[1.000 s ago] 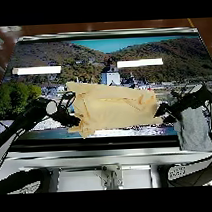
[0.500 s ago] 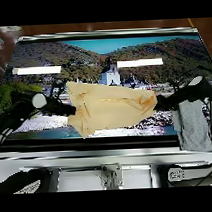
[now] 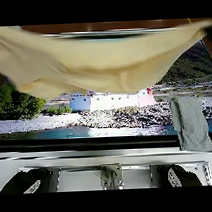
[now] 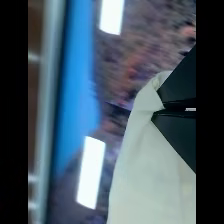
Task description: Fold the shirts.
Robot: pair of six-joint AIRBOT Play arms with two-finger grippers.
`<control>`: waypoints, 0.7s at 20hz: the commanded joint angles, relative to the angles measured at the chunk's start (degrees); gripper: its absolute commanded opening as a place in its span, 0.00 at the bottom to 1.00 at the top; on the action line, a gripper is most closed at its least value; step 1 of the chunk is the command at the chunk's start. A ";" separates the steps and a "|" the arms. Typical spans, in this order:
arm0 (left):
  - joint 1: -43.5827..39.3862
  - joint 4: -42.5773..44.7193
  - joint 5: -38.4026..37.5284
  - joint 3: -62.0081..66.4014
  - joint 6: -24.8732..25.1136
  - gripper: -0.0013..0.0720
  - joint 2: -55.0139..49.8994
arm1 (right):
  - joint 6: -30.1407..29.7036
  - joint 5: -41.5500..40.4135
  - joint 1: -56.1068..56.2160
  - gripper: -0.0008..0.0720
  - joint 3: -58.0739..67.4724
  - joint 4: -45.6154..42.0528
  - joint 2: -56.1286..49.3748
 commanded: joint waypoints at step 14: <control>0.02 7.19 -22.21 -2.89 -0.24 0.07 13.20 | 19.45 26.03 -0.02 0.09 2.45 -27.08 13.75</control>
